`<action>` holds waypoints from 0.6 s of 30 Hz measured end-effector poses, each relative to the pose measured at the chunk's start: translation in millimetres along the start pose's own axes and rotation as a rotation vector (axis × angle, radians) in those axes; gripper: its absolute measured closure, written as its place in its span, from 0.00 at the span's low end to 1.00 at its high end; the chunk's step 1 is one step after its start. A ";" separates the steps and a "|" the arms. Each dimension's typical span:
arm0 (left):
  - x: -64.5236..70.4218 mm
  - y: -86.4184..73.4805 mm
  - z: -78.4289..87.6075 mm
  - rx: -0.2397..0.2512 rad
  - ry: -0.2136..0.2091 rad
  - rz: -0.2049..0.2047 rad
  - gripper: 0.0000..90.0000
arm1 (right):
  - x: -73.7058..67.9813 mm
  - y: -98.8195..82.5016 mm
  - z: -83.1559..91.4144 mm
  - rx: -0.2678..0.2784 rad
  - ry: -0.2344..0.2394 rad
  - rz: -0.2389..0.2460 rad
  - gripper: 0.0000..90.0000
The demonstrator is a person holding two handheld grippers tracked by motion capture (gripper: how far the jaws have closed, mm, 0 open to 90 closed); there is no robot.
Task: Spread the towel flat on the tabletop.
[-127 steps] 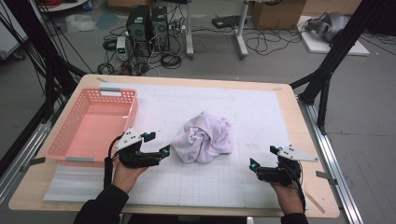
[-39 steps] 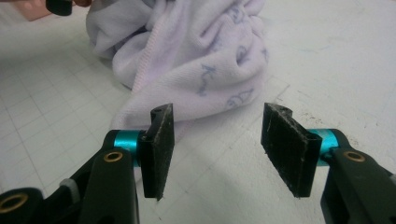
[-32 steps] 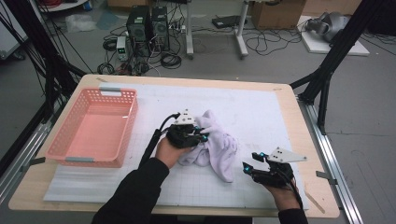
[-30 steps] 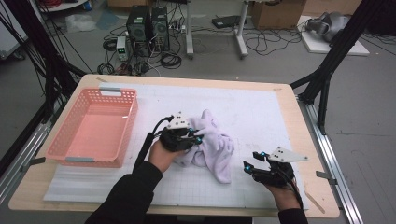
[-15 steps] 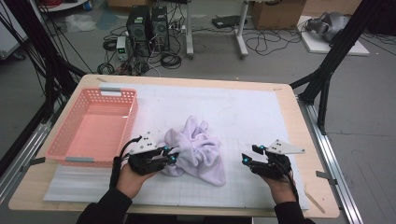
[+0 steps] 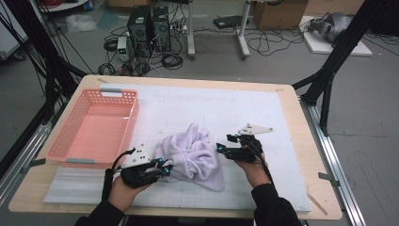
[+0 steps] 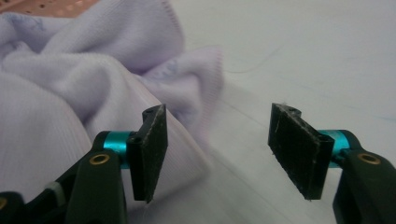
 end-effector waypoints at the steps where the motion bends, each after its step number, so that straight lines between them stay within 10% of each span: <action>1: 0.1 -0.4 -0.8 -0.002 -0.002 -0.001 0.86 | -5.6 2.9 -19.1 -0.043 0.064 -0.028 0.35; 4: 0.0 -0.3 -0.9 -0.003 -0.003 -0.005 0.86 | -13.6 2.0 -38.4 -0.110 0.144 -0.053 0.37; 6: 0.1 -0.4 -0.9 -0.003 -0.006 -0.006 0.86 | -28.8 -4.5 -56.8 -0.221 0.231 -0.005 0.85; 7: 0.3 -0.3 -0.6 -0.001 -0.006 -0.006 0.86 | -28.8 -4.5 -56.8 -0.221 0.231 -0.005 0.85; 11: 0.9 1.0 2.1 0.018 -0.006 -0.009 0.85 | -18.8 1.4 -40.5 -0.189 0.076 0.113 0.95; 18: 3.8 2.3 1.9 0.016 -0.013 -0.028 0.86 | 39.7 -0.2 19.0 -0.090 -0.217 0.023 0.95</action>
Point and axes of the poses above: each handheld gripper's, and its own axes: z roughly backward along the jaws, y roughly out of its top, x roughly to its right, the point moved 7 cm from there along -z, roughly forward along the jaws, and after that the axes turned 4 degrees about -x, right-handed, at the moved point
